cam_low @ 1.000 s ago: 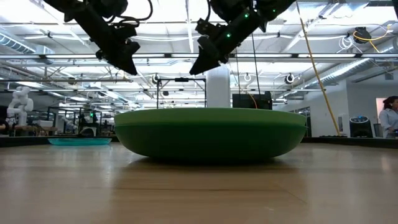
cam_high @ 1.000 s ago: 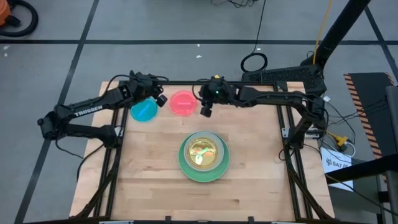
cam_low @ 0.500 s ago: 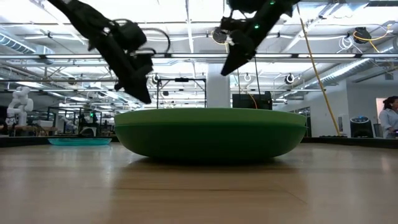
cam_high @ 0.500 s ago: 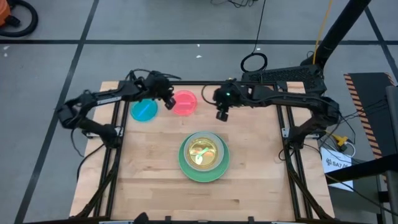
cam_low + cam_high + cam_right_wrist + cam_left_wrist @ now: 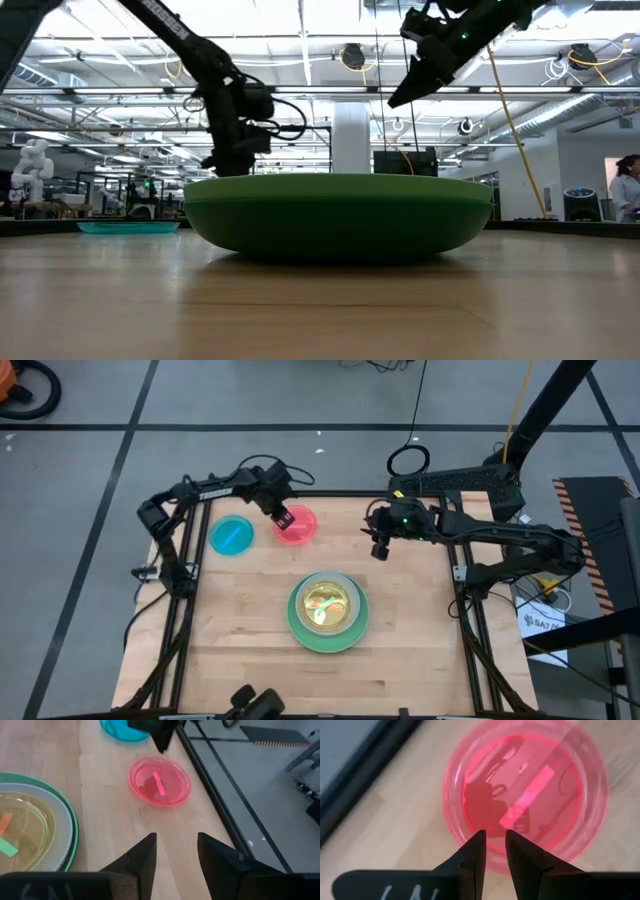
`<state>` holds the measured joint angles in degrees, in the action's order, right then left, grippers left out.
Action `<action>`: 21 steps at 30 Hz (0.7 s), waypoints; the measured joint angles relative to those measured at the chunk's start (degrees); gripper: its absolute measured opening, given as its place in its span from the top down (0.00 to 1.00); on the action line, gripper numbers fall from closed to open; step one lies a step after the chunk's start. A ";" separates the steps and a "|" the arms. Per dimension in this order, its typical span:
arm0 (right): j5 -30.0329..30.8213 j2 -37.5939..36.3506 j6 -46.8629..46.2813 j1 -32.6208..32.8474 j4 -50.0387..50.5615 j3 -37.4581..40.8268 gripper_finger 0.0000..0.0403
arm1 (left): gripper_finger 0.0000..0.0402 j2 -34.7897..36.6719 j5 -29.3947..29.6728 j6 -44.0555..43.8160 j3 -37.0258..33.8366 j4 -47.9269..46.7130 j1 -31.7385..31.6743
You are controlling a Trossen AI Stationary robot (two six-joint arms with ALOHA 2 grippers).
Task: Stack plastic plates
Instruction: Stack the pink transparent plate on the green transparent plate
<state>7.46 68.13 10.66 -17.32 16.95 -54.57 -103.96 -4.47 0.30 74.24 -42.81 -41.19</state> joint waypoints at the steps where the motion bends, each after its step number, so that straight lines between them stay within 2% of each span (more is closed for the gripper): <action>1: 0.00 -0.38 0.30 0.00 0.13 0.29 0.67 | 0.80 -1.13 -0.02 0.33 1.29 -0.61 -0.02; 7: 0.00 -0.70 1.04 0.00 2.51 0.44 0.67 | 0.80 -4.08 0.28 -0.70 5.28 -2.13 -0.14; 15: 0.00 -0.91 3.72 0.00 3.44 0.44 0.67 | 0.78 -4.09 1.98 -1.06 5.59 -2.01 -2.10; 21: -0.02 -0.91 2.13 0.00 5.61 0.44 0.67 | 0.66 -4.09 1.99 -1.10 5.58 -1.94 -4.44</action>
<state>7.44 67.23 12.79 -17.32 22.56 -54.13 -108.05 -2.48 -0.80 79.82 -44.75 -45.63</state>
